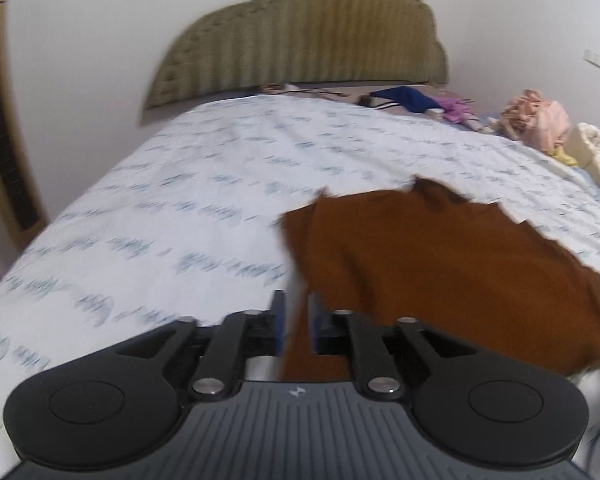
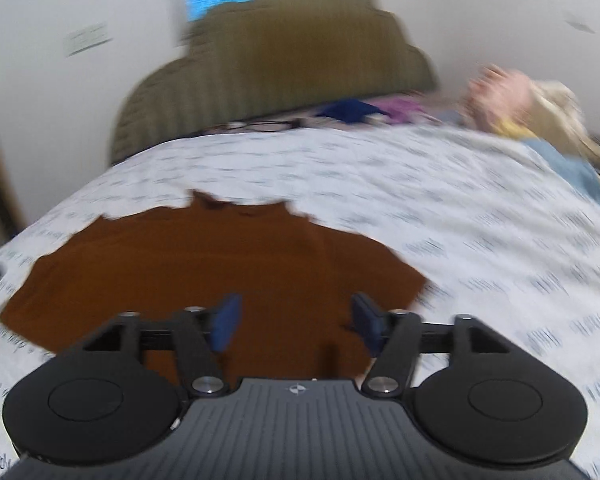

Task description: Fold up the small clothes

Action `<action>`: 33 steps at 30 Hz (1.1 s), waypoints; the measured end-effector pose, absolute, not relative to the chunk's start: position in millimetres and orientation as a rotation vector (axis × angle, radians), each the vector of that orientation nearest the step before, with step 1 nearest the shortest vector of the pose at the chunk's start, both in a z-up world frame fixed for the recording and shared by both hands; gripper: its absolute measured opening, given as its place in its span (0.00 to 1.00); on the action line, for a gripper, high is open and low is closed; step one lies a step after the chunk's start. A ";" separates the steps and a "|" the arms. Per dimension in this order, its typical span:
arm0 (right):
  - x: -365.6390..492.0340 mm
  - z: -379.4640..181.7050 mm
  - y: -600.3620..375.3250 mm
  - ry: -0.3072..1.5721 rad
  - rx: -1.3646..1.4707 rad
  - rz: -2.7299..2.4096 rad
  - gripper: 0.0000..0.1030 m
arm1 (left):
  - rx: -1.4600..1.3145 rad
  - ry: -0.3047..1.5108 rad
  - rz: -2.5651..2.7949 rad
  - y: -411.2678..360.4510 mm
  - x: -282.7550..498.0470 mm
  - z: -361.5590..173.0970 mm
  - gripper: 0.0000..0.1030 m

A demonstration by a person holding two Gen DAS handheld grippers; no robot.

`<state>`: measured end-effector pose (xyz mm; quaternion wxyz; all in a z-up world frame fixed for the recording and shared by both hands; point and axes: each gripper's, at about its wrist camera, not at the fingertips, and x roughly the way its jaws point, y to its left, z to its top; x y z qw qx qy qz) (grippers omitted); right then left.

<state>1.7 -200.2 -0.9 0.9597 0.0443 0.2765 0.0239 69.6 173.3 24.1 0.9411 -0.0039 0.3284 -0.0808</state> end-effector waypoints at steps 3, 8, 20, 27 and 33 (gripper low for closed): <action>32.7 -2.3 -165.4 0.552 -0.017 0.103 0.72 | 0.000 0.649 -0.202 145.1 92.8 19.4 0.66; 92.6 -14.3 -147.3 0.601 -0.055 0.107 0.76 | 0.052 0.711 -0.104 128.4 132.9 -17.2 0.64; 91.9 -66.6 -207.6 0.637 0.039 -0.108 0.87 | 0.003 0.662 -0.092 143.9 117.8 -50.3 0.67; 87.3 -68.3 -223.1 0.623 0.080 -0.128 0.94 | -0.006 0.648 -0.096 146.6 115.4 -51.6 0.68; 85.5 -68.8 -219.8 0.621 0.068 -0.140 0.97 | -0.005 0.639 -0.097 147.3 114.0 -53.0 0.68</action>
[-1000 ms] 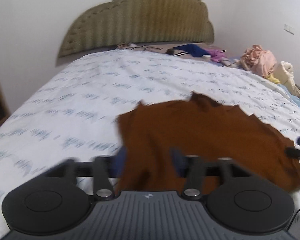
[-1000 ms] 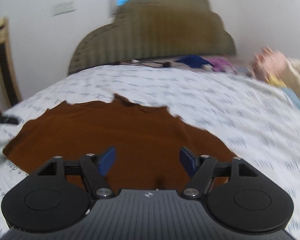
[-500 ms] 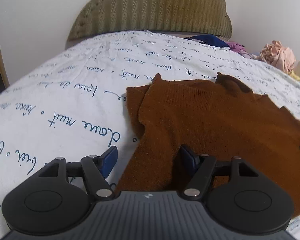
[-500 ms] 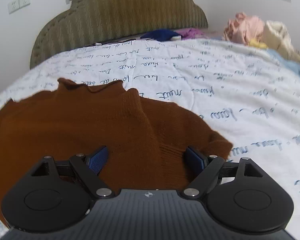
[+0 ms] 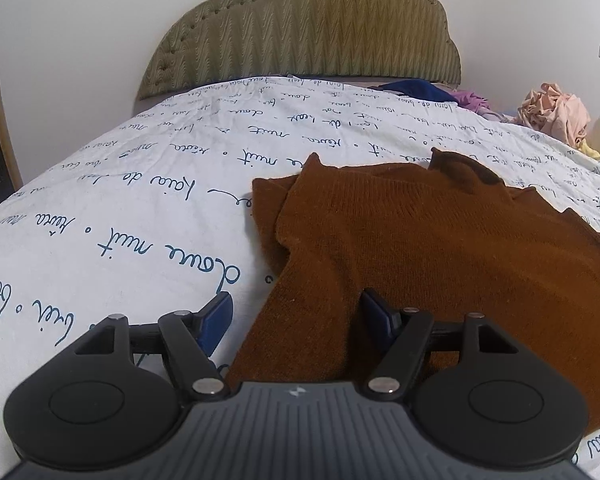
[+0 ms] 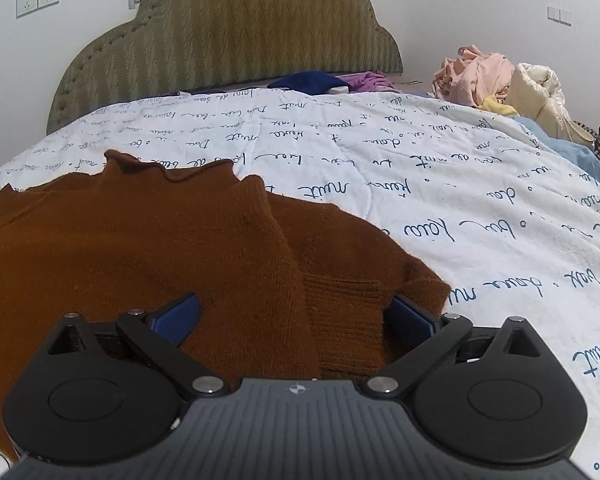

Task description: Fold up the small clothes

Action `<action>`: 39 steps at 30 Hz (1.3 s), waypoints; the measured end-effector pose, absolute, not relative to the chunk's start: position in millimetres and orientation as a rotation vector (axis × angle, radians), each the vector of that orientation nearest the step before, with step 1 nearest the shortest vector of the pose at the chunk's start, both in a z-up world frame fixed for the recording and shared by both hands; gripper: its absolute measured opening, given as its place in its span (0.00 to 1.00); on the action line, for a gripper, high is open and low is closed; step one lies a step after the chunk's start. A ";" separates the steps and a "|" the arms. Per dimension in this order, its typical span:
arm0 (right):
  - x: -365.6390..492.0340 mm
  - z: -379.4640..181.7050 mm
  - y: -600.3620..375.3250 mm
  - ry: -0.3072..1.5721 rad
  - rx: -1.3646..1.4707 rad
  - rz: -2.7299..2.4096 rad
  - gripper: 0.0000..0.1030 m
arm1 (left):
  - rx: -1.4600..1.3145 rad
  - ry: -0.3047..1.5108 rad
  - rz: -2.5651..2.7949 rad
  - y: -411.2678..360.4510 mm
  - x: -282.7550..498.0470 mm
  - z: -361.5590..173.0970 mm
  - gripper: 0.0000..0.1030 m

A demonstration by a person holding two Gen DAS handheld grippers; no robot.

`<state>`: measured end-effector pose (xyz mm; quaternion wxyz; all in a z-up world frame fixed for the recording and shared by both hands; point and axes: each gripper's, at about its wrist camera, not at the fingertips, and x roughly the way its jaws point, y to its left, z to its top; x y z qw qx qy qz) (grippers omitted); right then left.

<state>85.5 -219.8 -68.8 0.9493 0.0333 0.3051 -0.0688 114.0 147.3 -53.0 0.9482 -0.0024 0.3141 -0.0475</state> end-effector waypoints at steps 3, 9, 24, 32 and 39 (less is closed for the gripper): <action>83.7 -67.2 -220.0 0.621 0.073 -0.145 0.98 | -0.004 0.635 -0.096 147.6 113.5 -53.8 0.70; 67.9 -52.2 -209.1 0.591 0.039 -0.166 0.99 | -0.007 0.632 -0.096 148.2 113.2 -54.0 0.71; 53.6 -5.2 -137.0 0.514 -0.175 0.011 0.97 | -0.054 0.598 -0.108 164.9 115.2 -8.6 0.72; 33.0 5.7 -54.2 0.472 -0.258 0.230 1.00 | -0.249 0.737 -0.177 212.2 171.5 0.0 0.82; 12.4 -17.3 21.2 0.490 -0.465 0.326 1.00 | -0.330 0.831 -0.284 222.7 198.4 -12.5 0.82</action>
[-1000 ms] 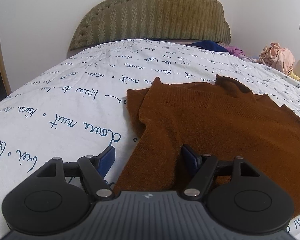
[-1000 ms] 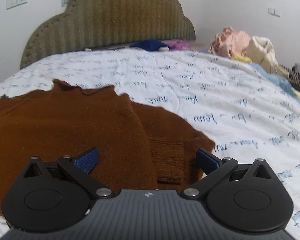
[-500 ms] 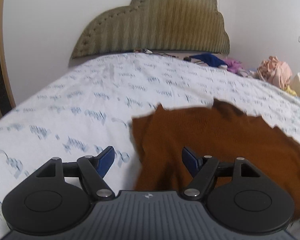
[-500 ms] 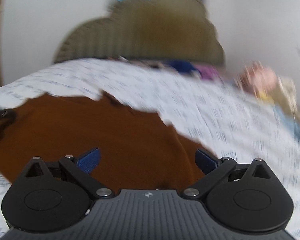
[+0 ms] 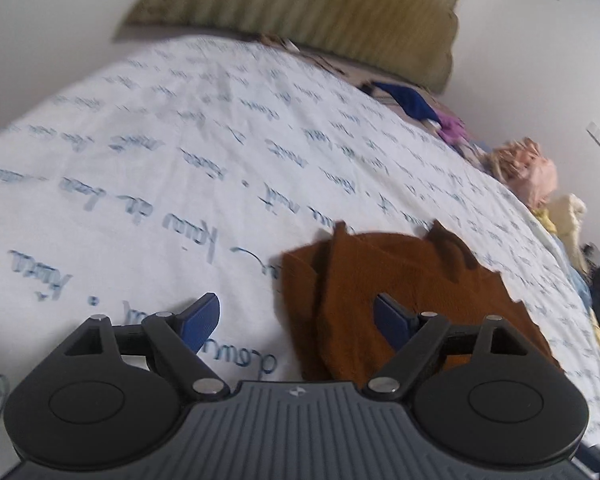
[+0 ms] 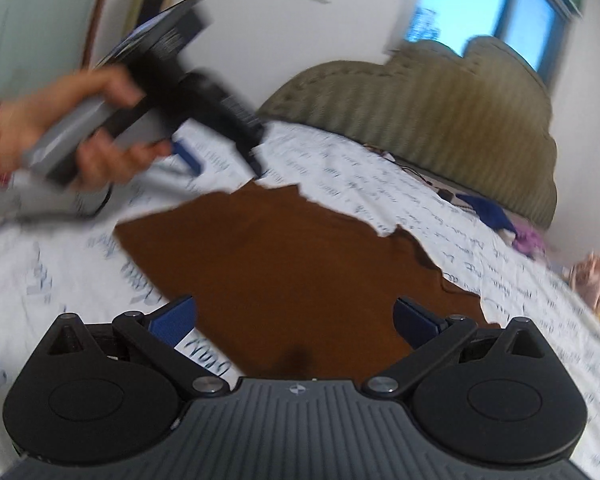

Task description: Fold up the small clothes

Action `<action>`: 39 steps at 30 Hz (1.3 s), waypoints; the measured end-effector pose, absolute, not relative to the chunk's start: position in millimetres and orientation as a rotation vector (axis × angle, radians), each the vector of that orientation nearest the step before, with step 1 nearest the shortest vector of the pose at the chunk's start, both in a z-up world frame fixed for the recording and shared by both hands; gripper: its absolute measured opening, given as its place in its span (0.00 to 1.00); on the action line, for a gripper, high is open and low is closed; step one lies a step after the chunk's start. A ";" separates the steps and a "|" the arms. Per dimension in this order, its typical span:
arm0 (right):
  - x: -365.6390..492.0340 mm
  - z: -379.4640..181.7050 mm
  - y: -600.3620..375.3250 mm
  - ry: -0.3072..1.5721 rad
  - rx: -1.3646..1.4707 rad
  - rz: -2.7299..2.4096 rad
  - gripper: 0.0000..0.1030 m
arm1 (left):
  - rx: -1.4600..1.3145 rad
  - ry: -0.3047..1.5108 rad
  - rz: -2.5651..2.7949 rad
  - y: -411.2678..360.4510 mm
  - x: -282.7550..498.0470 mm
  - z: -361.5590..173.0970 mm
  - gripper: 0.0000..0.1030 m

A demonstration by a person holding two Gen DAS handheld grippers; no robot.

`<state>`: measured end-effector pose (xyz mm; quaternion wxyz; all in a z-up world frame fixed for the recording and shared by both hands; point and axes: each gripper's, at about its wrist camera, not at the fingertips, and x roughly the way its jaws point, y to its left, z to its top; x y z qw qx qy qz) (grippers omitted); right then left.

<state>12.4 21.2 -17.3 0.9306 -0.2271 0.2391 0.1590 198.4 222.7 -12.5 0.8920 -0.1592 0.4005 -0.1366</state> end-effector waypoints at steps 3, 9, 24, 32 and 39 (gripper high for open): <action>5.9 -34.8 48.4 0.493 -0.613 0.325 1.00 | -0.347 0.862 -0.324 221.2 207.3 -16.7 0.82; -5.5 -65.0 87.8 0.433 -0.794 0.289 0.99 | -0.509 0.936 -0.381 229.9 232.7 -33.3 0.83; 43.8 -78.8 125.7 0.375 -0.745 0.153 0.75 | -0.581 0.990 -0.459 199.4 279.5 -50.8 0.46; 38.5 -83.6 131.7 0.406 -0.767 0.278 0.15 | -0.493 0.973 -0.347 189.1 273.8 -45.9 0.10; 24.1 -55.9 104.4 0.369 -0.604 0.303 0.10 | -0.225 0.875 -0.256 152.4 248.3 -2.0 0.09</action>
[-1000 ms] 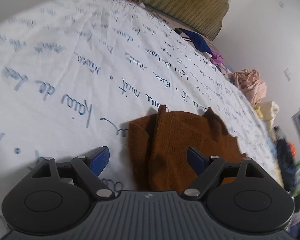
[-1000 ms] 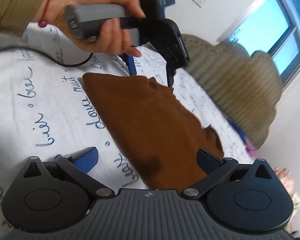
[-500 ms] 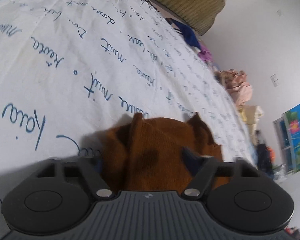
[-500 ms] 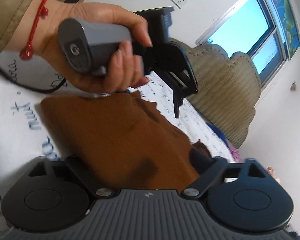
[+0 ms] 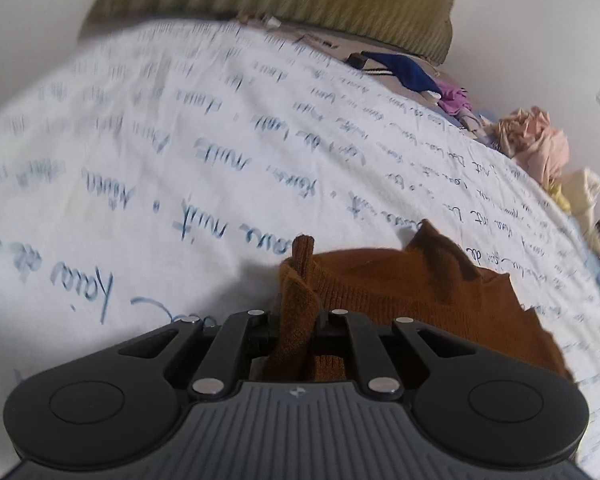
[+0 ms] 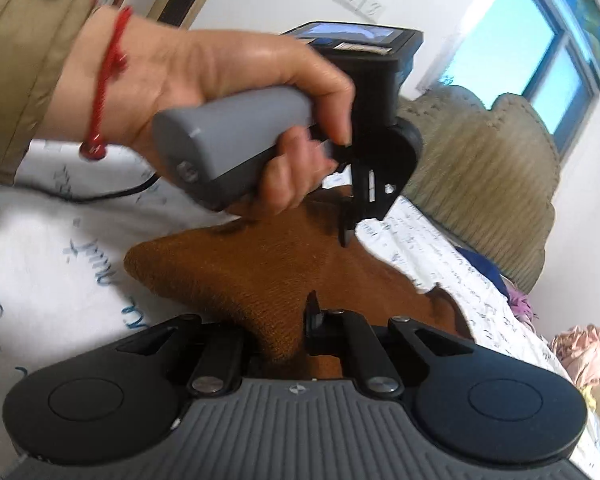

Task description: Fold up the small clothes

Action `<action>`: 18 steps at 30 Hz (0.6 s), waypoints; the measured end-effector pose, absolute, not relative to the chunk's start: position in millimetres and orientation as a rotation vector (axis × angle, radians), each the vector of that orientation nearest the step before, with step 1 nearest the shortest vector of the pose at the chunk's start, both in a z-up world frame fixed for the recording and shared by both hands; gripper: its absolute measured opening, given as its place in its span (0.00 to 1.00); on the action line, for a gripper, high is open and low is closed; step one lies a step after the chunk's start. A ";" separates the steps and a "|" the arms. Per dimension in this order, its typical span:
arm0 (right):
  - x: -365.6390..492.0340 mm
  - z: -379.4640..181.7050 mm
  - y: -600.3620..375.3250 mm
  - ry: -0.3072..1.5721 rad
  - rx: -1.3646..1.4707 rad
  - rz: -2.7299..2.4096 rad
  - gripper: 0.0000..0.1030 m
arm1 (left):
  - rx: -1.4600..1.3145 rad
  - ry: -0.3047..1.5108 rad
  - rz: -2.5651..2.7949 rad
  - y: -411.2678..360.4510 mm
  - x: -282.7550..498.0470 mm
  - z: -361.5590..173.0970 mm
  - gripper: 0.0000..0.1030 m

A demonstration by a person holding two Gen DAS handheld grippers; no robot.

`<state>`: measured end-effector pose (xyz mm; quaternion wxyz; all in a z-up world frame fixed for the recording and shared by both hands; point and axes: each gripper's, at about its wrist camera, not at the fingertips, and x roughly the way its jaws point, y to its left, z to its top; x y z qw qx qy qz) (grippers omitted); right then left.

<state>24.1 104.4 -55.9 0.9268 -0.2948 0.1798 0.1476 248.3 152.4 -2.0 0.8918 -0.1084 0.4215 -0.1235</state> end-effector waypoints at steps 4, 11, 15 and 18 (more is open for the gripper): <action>10.9 -39.0 85.2 0.342 -0.551 0.287 0.09 | -0.158 0.833 -0.237 135.5 237.2 22.7 0.09; 1.9 -16.5 33.9 0.355 -0.384 0.249 0.07 | -0.070 0.789 -0.218 98.8 224.9 52.6 0.09; -1.8 -10.3 2.2 0.377 -0.279 0.234 0.07 | -0.047 0.769 -0.227 77.5 217.7 64.9 0.09; -1.8 -9.0 -19.4 0.389 -0.213 0.227 0.07 | -0.017 0.751 -0.233 60.7 213.5 72.3 0.09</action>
